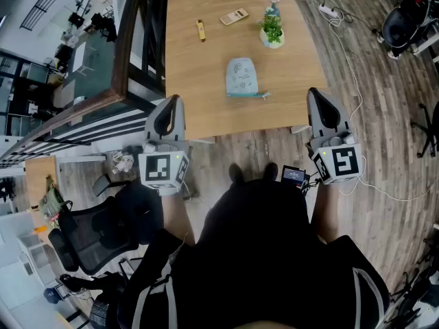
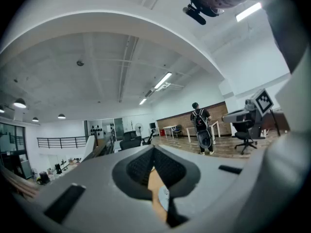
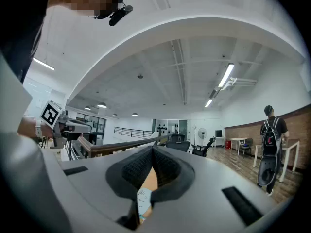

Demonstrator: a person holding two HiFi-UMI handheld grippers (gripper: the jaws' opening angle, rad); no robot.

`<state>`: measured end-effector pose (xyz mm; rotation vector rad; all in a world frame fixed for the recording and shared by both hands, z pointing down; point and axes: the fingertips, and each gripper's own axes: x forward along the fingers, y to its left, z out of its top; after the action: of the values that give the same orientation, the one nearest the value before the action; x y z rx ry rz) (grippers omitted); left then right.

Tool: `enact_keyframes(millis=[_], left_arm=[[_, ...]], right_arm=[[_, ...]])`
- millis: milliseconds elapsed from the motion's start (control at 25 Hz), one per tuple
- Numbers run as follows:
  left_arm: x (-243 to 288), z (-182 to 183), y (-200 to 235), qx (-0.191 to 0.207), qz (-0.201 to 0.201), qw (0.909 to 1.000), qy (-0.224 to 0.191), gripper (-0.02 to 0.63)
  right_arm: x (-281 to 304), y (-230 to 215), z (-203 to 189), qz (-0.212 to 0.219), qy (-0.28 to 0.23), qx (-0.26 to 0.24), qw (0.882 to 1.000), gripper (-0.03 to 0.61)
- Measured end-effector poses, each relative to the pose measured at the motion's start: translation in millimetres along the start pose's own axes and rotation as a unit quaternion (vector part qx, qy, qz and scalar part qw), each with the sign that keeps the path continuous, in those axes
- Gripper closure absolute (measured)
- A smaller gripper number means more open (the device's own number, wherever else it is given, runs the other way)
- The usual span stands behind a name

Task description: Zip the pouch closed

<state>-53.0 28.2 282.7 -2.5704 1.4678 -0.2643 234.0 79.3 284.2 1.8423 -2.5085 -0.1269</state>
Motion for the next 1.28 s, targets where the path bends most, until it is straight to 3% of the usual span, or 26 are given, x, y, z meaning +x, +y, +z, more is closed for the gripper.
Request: enact_keyframes(millis=[480, 640, 920, 1120, 1280], left_arm=[[17.2, 11.3, -60.1, 0.011, -0.008, 0.9998, 0.011, 0.615], [15.4, 3.4, -81.1, 0.011, -0.012, 0.9994, 0.032, 0.615], [6.5, -22.3, -97.2, 0.010, -0.021, 0.9968, 0.077, 0.615], [21.1, -27.4, -80.2, -0.006, -0.011, 0.9980, 0.062, 0.615], [49.9, -31.5, -79.0, -0.026, -0.034, 0.9983, 0.041, 0.615]], right_arm=[[-31.6, -38.8, -12.1, 0.011, -0.006, 0.018, 1.000, 0.566], [-41.7, -47.4, -34.0, 0.015, 0.017, -0.001, 1.000, 0.566], [-48.5, -58.5, -60.7, 0.014, 0.033, 0.035, 0.999, 0.566], [-38.4, -57.5, -64.7, 0.015, 0.042, 0.028, 0.999, 0.566], [-26.2, -61.4, -64.9, 0.005, 0.057, 0.010, 0.998, 0.566]])
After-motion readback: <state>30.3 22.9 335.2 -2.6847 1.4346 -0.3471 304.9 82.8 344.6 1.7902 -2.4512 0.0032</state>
